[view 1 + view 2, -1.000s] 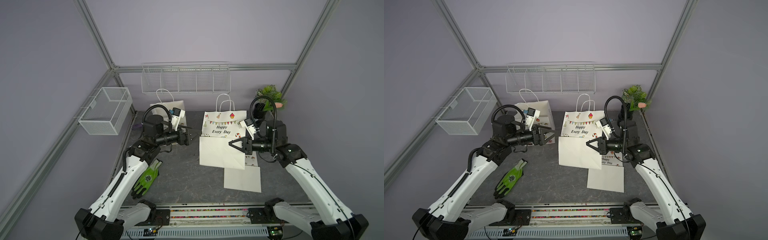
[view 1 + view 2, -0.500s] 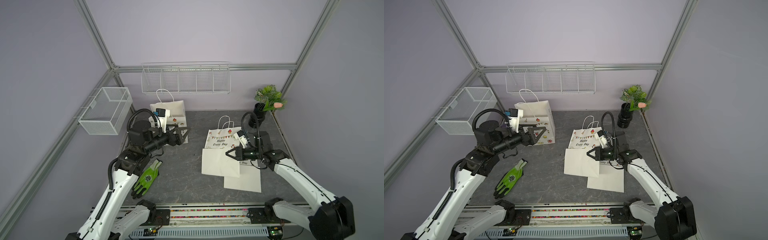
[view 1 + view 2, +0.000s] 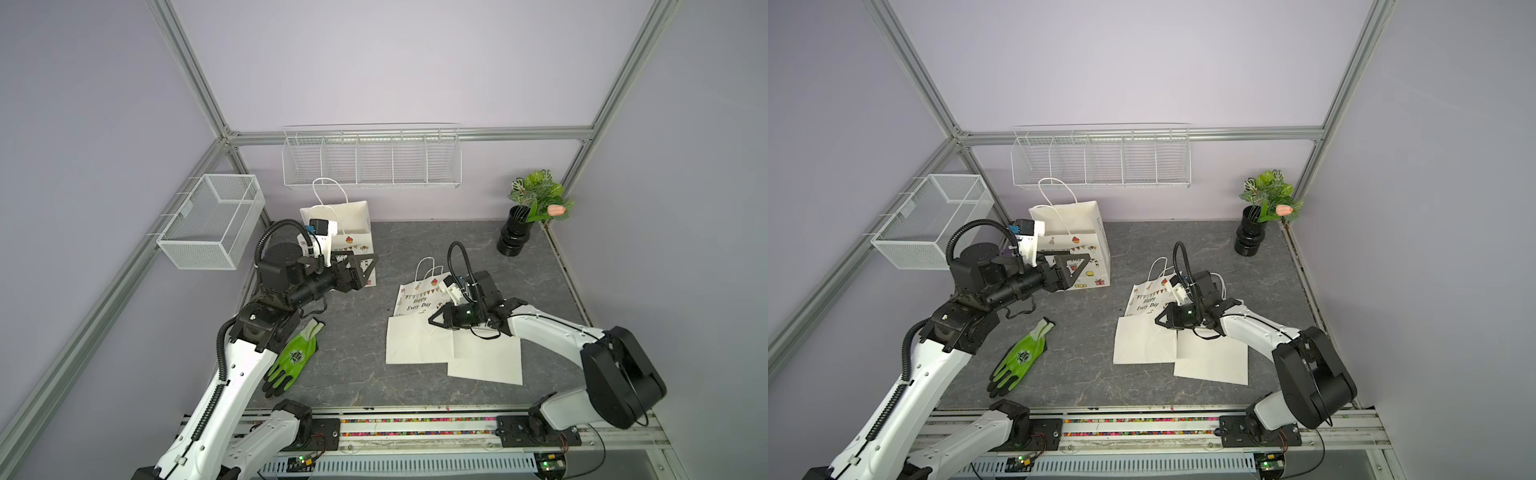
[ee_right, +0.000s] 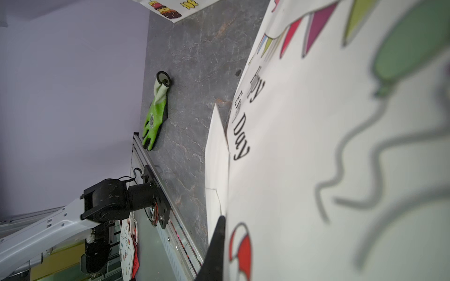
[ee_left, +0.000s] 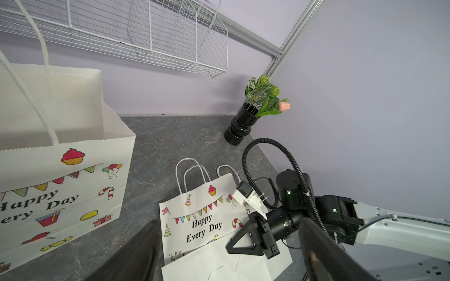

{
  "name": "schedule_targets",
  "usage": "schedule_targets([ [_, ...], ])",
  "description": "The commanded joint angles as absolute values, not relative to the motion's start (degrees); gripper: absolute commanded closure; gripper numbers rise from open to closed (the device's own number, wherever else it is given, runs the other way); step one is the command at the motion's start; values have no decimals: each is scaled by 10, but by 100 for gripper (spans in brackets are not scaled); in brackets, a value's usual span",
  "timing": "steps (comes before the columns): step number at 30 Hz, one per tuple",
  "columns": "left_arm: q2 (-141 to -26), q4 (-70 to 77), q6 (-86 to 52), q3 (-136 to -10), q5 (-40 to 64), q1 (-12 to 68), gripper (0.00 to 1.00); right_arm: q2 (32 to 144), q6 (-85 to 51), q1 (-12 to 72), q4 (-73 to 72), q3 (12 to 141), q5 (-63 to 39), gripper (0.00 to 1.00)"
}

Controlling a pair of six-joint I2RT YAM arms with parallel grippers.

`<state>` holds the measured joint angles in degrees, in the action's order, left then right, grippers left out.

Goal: Put away the paper bag
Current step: Place the paper bag at the center of the board.

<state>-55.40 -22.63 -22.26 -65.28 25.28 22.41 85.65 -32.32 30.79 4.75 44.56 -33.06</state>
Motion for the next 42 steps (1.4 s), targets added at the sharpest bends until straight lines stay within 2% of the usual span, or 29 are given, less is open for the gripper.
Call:
schedule_targets([
  [1,-551,-226,-232,-645,241,216,11,871,-341,327,8,445,-286,93],
  [5,-558,-219,-243,-652,241,204,12,912,-344,350,11,461,-279,92],
  [9,-564,-223,-244,-660,233,197,12,935,-333,362,47,475,-262,84],
  [11,-565,-229,-239,-664,226,195,12,935,-332,362,63,472,-253,75],
  [15,-567,-233,-234,-667,215,189,12,909,-346,362,71,451,-235,49],
  [17,-570,-234,-234,-666,212,188,12,894,-344,362,90,451,-213,40],
  [21,-573,-235,-233,-669,209,186,12,858,-333,363,141,463,-170,28],
  [27,-578,-258,-222,-683,168,183,12,814,-298,363,245,518,-93,15],
  [35,-578,-285,-194,-696,21,183,12,752,-225,363,337,566,39,5],
  [38,-570,-264,-173,-683,-56,174,11,711,-165,362,291,569,6,3],
  [42,-567,-229,-131,-658,-92,148,9,712,-112,362,215,589,-82,1],
])
